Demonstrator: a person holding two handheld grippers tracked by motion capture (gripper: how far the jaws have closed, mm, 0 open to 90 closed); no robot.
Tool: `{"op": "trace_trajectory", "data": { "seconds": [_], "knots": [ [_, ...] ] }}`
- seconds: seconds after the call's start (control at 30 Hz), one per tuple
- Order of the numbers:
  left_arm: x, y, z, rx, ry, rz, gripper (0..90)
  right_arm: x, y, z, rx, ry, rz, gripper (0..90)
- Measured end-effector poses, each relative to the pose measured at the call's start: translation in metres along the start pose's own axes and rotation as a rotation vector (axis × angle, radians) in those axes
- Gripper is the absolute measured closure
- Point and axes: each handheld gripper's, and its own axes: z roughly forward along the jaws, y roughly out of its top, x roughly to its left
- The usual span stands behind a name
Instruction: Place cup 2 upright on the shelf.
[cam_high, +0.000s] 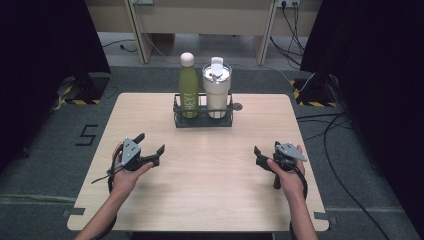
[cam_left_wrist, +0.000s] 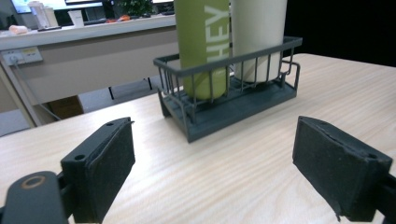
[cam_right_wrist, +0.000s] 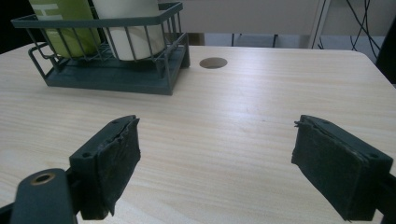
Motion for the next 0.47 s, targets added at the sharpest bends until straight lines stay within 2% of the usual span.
{"op": "trace_trajectory", "data": {
  "seconds": [0.17, 0.3, 0.47],
  "knots": [
    [0.0014, -0.0006, -0.0041, -0.012, 0.016, -0.010, 12.2, 0.0018, 0.0004, -0.0002, -0.002, 0.008, 0.004, 14.7],
    [-0.0005, -0.0023, -0.0046, -0.006, 0.013, 0.001, 12.3, 0.0019, 0.0016, 0.0000, -0.007, 0.015, -0.004, 14.8],
    [-0.0017, -0.0020, -0.0038, -0.007, 0.012, 0.004, 12.5, 0.0025, 0.0014, -0.0012, -0.007, 0.041, 0.018, 12.6]
  ]
}}
